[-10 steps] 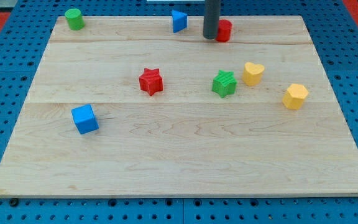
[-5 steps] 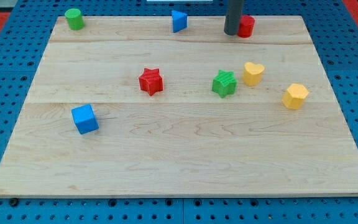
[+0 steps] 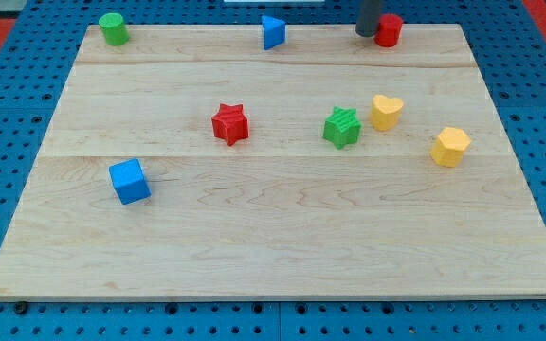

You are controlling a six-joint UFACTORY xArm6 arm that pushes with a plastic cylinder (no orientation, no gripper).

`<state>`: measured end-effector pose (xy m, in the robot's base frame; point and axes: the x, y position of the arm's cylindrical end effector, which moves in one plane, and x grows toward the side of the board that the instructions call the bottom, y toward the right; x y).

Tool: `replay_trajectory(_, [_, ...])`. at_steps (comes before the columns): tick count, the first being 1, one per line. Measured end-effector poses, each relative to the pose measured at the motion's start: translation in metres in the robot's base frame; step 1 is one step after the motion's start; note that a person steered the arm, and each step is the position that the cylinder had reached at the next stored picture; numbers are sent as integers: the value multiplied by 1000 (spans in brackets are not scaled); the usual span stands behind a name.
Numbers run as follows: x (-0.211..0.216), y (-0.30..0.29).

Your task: Move the red circle towards the top right of the board

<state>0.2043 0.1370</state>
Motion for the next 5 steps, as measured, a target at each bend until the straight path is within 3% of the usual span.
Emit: replay_trajectory(5, [-2, 35])
